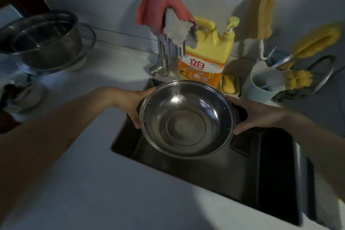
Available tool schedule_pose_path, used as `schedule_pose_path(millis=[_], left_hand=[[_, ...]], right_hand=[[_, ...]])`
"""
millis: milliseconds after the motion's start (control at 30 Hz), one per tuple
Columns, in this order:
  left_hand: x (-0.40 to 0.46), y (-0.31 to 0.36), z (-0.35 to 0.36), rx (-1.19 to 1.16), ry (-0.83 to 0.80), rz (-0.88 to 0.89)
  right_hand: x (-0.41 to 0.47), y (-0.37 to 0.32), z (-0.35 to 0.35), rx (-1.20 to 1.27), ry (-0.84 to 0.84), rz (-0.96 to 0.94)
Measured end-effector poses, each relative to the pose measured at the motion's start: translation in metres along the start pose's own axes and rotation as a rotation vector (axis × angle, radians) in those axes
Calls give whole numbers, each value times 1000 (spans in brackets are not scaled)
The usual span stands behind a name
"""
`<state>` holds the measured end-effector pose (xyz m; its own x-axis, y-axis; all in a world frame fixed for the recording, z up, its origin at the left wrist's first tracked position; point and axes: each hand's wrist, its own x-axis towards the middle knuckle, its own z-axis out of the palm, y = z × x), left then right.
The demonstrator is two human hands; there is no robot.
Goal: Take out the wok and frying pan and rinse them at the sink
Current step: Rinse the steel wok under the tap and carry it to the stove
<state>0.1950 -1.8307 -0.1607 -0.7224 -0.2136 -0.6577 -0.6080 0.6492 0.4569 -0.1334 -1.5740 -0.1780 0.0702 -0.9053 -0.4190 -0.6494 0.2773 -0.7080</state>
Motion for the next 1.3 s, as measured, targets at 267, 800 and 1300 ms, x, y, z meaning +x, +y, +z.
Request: schedule_pose_path(millis=[267, 800, 1300], left_hand=[[-49, 4, -55, 65, 89, 133], [19, 9, 44, -14, 555, 167], [-26, 8, -46, 27, -46, 196]], right_hand=[[32, -29, 44, 157, 190, -133], [-1, -31, -25, -382, 306, -94], [19, -4, 64, 178, 155, -39]])
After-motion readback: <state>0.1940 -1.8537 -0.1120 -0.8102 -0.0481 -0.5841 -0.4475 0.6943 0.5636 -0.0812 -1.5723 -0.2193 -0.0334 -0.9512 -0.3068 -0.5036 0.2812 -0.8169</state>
